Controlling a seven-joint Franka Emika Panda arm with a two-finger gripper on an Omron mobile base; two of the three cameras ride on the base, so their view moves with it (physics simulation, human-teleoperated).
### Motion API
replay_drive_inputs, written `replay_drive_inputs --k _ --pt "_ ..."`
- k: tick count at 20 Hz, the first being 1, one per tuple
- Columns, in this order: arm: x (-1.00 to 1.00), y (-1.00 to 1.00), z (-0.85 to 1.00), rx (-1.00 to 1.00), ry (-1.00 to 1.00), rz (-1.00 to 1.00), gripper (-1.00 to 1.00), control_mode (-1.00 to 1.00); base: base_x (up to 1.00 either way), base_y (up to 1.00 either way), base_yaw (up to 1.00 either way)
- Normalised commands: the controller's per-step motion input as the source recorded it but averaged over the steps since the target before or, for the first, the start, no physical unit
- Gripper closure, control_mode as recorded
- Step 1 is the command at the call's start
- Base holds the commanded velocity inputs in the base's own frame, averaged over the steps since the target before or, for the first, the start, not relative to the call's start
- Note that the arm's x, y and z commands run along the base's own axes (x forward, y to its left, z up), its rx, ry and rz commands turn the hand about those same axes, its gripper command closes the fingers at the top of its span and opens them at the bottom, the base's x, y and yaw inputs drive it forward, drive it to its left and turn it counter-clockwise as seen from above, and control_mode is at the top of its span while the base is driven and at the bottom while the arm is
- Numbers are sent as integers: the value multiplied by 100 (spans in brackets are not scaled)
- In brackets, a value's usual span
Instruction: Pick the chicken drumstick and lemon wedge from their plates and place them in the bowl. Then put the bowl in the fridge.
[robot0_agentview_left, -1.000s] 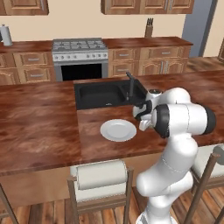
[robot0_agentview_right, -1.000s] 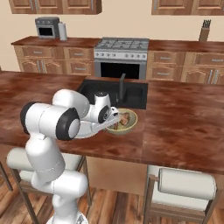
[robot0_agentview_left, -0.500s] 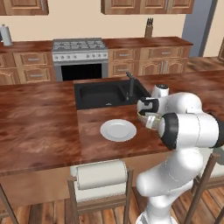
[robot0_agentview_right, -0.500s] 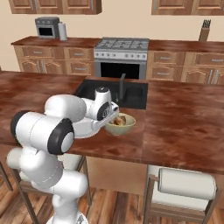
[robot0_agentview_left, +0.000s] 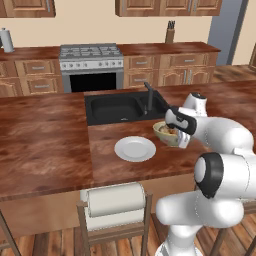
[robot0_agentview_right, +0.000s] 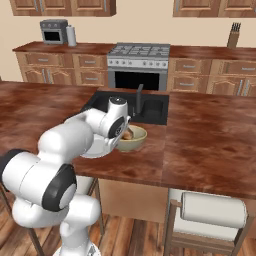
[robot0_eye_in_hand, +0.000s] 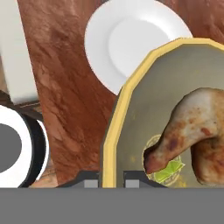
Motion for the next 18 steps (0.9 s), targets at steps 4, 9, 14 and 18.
replay_drive_inputs --k 4,9,14,18 --pt "-39 20 46 -3 0 35 100 -100 0 0 0" --pt "-41 23 33 -7 -13 29 100 -100 0 0 0" --pt "-45 21 17 -3 -15 10 100 -100 0 0 0" --pt "-34 24 1 0 -10 0 100 -100 0 0 0"
